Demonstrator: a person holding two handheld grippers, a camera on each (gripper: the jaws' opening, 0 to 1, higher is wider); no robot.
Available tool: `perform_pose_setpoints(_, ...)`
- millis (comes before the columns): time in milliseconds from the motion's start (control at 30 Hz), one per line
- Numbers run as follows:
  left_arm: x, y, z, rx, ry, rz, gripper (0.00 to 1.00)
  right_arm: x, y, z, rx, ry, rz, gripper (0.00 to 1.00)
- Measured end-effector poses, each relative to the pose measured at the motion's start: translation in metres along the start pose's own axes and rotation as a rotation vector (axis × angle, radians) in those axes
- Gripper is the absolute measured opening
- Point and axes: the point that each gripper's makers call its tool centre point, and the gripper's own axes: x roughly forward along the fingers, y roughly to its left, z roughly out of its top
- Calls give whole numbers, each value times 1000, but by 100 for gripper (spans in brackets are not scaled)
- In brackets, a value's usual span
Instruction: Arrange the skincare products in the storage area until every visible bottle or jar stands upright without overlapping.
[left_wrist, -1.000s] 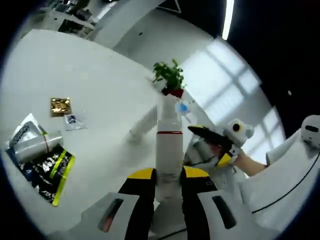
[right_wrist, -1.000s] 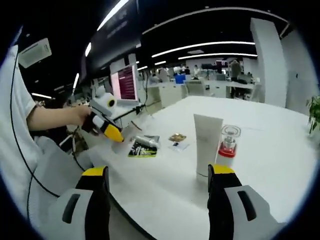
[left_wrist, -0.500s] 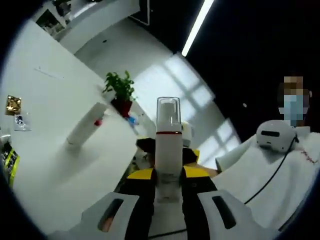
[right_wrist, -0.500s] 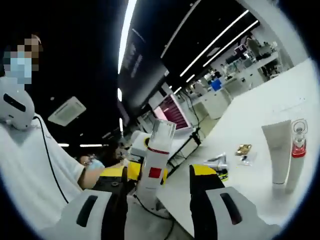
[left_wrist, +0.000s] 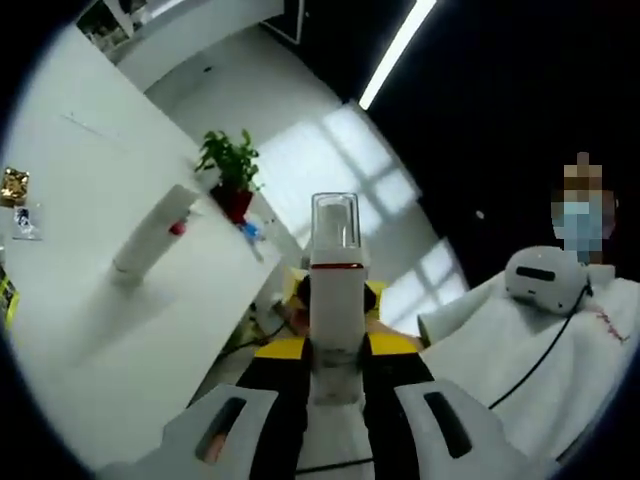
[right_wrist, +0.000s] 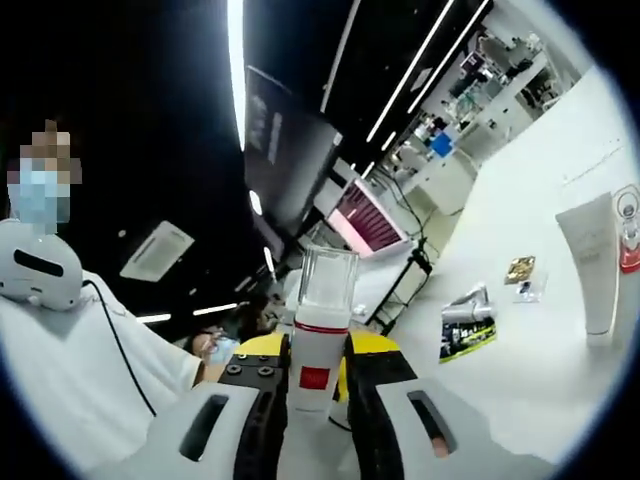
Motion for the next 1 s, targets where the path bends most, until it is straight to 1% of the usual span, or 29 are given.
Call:
perform_pose_setpoints(33, 0, 0, 0, -1, -1, 1, 23, 0, -1, 1, 6, -8, -5, 20)
perform_pose_setpoints(67, -1, 1, 2, 11, -7, 16, 23, -1, -2, 1, 35, -24, -21, 20)
perform_pose_setpoints(100, -2, 3, 4, 24, -13, 28, 21, -1, -3, 1, 18, -29, -25, 20)
perform_pose_setpoints(133, -4, 7, 7, 41, -29, 60, 20, -3, -10, 3, -4, -46, -80, 19)
perform_pose_setpoints(167, -7, 12, 9, 58, -38, 101, 20, -3, -13, 4, 1, -48, -103, 19)
perform_pose_setpoints(200, -9, 18, 14, 101, -60, 160, 21, -4, -19, 6, -20, -55, -154, 19)
perform_pose_setpoints(233, -10, 21, 16, 135, -63, 194, 22, -4, -20, 4, -39, -46, -171, 19)
perform_pose_setpoints(267, -11, 23, 16, 161, -49, 226, 22, -2, -21, 5, -58, -51, -189, 19)
perform_pose_setpoints(300, -10, 26, 16, 205, -32, 287, 23, -1, -24, 7, -83, -55, -236, 19)
perform_pose_setpoints(333, -9, 30, 17, 262, -18, 350, 23, 1, -27, 6, -118, -43, -280, 19)
perform_pose_setpoints(367, -10, 32, 18, 285, -18, 395, 22, -1, -32, 7, -173, -27, -331, 19)
perform_pose_setpoints(400, -10, 35, 18, 312, -5, 448, 22, 1, -33, 7, -192, -22, -364, 19)
perform_pose_setpoints(433, -12, 39, 22, 387, 0, 526, 23, 1, -34, 9, -200, -27, -379, 19)
perform_pose_setpoints(467, -14, 42, 25, 415, -3, 588, 23, -1, -40, 10, -238, -23, -447, 19)
perform_pose_setpoints(500, -16, 43, 28, 476, -7, 656, 23, -1, -41, 11, -262, -25, -471, 19)
perform_pose_setpoints(533, -16, 43, 29, 489, -10, 674, 24, -1, -43, 14, -295, -39, -497, 19)
perform_pose_setpoints(567, -19, 44, 33, 523, -25, 752, 25, -2, -44, 16, -291, -60, -516, 19)
perform_pose_setpoints(600, -19, 43, 34, 547, -29, 777, 24, -1, -43, 15, -271, -76, -519, 19)
perform_pose_setpoints(633, -21, 43, 36, 591, -28, 820, 24, 0, -43, 15, -266, -92, -520, 19)
perform_pose_setpoints(667, -22, 43, 36, 619, -22, 850, 24, 0, -43, 16, -253, -106, -523, 19)
perform_pose_setpoints(700, -23, 41, 37, 647, -11, 899, 24, 1, -43, 15, -252, -110, -532, 19)
perform_pose_setpoints(767, -23, 38, 38, 702, -2, 954, 26, 3, -42, 15, -263, -121, -538, 19)
perform_pose_setpoints(800, -22, 36, 40, 721, -10, 968, 28, 5, -42, 15, -263, -121, -538, 19)
perform_pose_setpoints(867, -24, 33, 44, 763, -29, 1025, 31, 9, -38, 16, -280, -123, -534, 19)
perform_pose_setpoints(900, -27, 34, 44, 780, -25, 1063, 31, 12, -36, 16, -286, -125, -536, 19)
perform_pose_setpoints(933, -29, 34, 45, 779, -26, 1077, 30, 13, -35, 15, -291, -123, -535, 19)
perform_pose_setpoints(967, -34, 35, 47, 798, -32, 1107, 29, 15, -34, 15, -298, -122, -536, 19)
perform_pose_setpoints(1000, -36, 35, 48, 813, -28, 1122, 28, 18, -32, 14, -304, -119, -532, 19)
